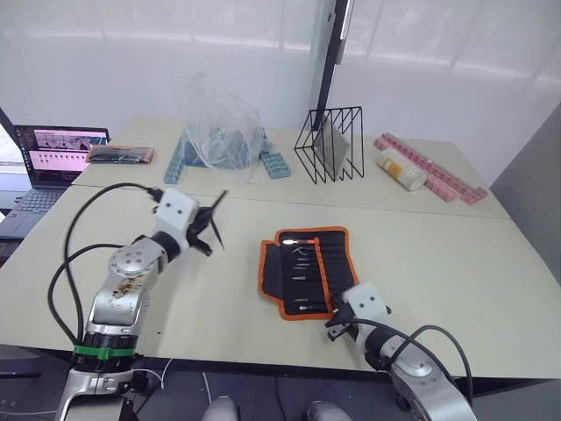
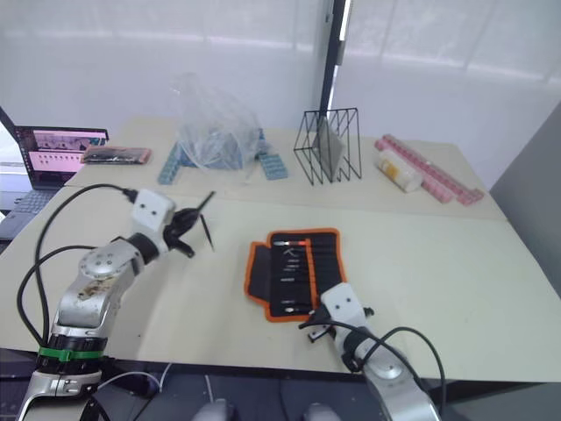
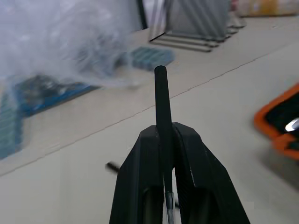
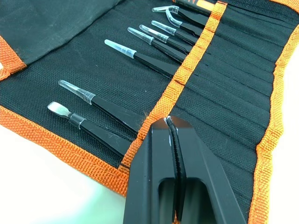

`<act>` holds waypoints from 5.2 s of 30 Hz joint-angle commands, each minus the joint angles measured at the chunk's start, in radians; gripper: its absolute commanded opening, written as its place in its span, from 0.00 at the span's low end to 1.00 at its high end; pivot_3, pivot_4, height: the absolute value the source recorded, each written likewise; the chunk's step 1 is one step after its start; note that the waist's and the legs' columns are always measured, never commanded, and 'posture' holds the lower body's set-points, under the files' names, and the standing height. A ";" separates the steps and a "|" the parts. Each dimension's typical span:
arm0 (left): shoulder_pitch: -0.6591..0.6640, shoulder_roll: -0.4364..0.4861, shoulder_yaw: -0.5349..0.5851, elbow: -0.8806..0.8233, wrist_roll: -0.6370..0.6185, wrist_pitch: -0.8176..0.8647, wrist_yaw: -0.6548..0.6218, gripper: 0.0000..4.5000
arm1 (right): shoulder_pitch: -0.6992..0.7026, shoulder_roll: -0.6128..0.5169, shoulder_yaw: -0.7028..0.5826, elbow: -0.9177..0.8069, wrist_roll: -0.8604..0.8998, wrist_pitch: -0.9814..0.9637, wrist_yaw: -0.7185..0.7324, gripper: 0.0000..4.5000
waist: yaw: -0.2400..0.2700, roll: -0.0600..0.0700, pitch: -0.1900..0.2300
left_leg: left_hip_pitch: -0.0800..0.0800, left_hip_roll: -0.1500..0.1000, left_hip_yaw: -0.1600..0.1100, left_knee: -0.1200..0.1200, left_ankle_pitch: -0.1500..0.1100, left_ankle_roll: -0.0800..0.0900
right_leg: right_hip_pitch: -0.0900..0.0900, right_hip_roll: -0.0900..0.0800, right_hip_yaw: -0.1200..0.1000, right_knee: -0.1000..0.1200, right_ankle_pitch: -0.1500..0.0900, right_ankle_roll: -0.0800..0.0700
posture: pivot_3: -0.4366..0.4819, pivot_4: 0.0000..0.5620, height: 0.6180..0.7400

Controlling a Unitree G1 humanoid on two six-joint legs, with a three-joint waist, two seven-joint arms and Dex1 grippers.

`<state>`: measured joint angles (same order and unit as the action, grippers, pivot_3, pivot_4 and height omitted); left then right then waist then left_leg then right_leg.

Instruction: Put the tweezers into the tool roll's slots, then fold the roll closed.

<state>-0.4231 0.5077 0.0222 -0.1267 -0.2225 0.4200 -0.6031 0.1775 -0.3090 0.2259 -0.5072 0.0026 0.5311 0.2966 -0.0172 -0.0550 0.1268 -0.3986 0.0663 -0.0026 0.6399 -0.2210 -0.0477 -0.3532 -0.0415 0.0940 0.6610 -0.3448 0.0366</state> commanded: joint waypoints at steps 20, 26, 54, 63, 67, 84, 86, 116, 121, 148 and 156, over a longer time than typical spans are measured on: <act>-0.266 0.062 -0.526 0.096 0.148 0.052 -0.495 0.00 | 0.135 0.020 0.043 0.016 -0.012 0.090 -0.056 0.00 | 0.006 0.010 0.007 | -0.008 0.001 -0.001 0.000 -0.001 0.002 | -0.005 0.004 0.001 -0.005 -0.001 0.001 | 0.48 0.27 0.74; -0.296 0.030 -0.569 0.134 0.218 0.038 -0.497 0.00 | 0.149 0.034 0.055 0.008 -0.015 0.089 -0.075 0.00 | 0.005 0.011 0.007 | -0.008 0.001 -0.001 0.000 -0.001 0.003 | -0.005 0.004 0.001 -0.005 -0.001 0.001 | 0.48 0.27 0.74; -0.361 -0.168 -0.628 0.250 0.343 0.033 -0.524 0.00 | 0.147 0.059 0.060 0.020 -0.024 0.086 -0.085 0.00 | 0.028 0.008 0.004 | -0.006 -0.001 -0.002 0.004 -0.001 0.003 | 0.001 0.004 0.000 -0.004 0.000 0.002 | 0.48 0.27 0.74; -0.356 -0.105 -0.620 0.222 0.354 0.001 -0.570 0.00 | 0.141 0.059 0.058 0.026 -0.024 0.083 -0.082 0.00 | 0.020 0.008 0.003 | -0.006 0.000 -0.002 0.004 -0.001 0.003 | 0.000 0.004 0.000 -0.004 0.000 0.002 | 0.48 0.27 0.74; -0.354 -0.107 -0.617 0.213 0.355 -0.001 -0.577 0.00 | 0.139 0.059 0.057 0.028 -0.024 0.082 -0.081 0.00 | 0.018 0.008 0.003 | -0.006 0.000 -0.002 0.004 -0.001 0.003 | 0.000 0.004 0.000 -0.004 0.000 0.002 | 0.48 0.27 0.74; -0.386 -0.201 -0.646 0.295 0.384 -0.033 -0.574 0.00 | 0.136 0.060 0.063 0.026 -0.027 0.086 -0.075 0.00 | 0.028 0.008 0.002 | -0.006 -0.001 -0.003 0.005 -0.001 0.003 | 0.001 0.004 0.000 -0.003 0.000 0.002 | 0.48 0.27 0.74; -0.385 -0.204 -0.648 0.298 0.386 -0.043 -0.582 0.00 | 0.137 0.060 0.061 0.025 -0.028 0.086 -0.074 0.00 | 0.028 0.007 0.001 | -0.006 -0.001 -0.003 0.005 -0.001 0.003 | 0.001 0.004 0.000 -0.003 0.000 0.002 | 0.48 0.27 0.74; -0.426 -0.098 -0.579 0.258 0.401 -0.014 -0.646 0.00 | 0.118 0.074 0.075 0.043 -0.032 0.083 -0.077 0.00 | 0.000 0.011 0.002 | -0.006 0.000 -0.003 0.005 -0.001 0.003 | -0.001 0.006 0.002 0.001 0.000 0.002 | 0.48 0.27 0.74; -0.440 -0.136 -0.592 0.315 0.411 -0.045 -0.622 0.00 | 0.123 0.079 0.080 0.039 -0.034 0.083 -0.081 0.00 | 0.000 0.011 0.002 | -0.006 0.000 -0.003 0.005 -0.001 0.003 | -0.001 0.007 0.002 0.001 -0.001 0.002 | 0.48 0.27 0.74; -0.472 -0.426 -0.608 0.670 0.469 -0.266 -0.472 0.00 | 0.133 0.081 0.078 0.031 -0.039 0.089 -0.077 0.00 | 0.032 0.007 -0.004 | -0.006 -0.002 -0.005 0.012 -0.001 0.004 | 0.003 0.005 0.002 0.002 0.000 0.003 | 0.48 0.27 0.74; -0.490 -0.455 -0.596 0.747 0.464 -0.327 -0.473 0.00 | 0.137 0.082 0.078 0.029 -0.040 0.089 -0.079 0.00 | 0.034 0.007 -0.004 | -0.006 -0.003 -0.006 0.012 -0.001 0.004 | 0.004 0.005 0.002 0.001 0.000 0.003 | 0.48 0.27 0.74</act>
<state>-0.8942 0.1130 -0.5515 0.6009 0.2336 0.1128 -1.1100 0.2700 -0.2263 0.2259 -0.5669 -0.0574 0.5364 0.1742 0.0163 -0.0483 0.1226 -0.4051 0.0628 -0.0091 0.6526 -0.2216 -0.0440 -0.3494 -0.0364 0.0958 0.6622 -0.3450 0.0402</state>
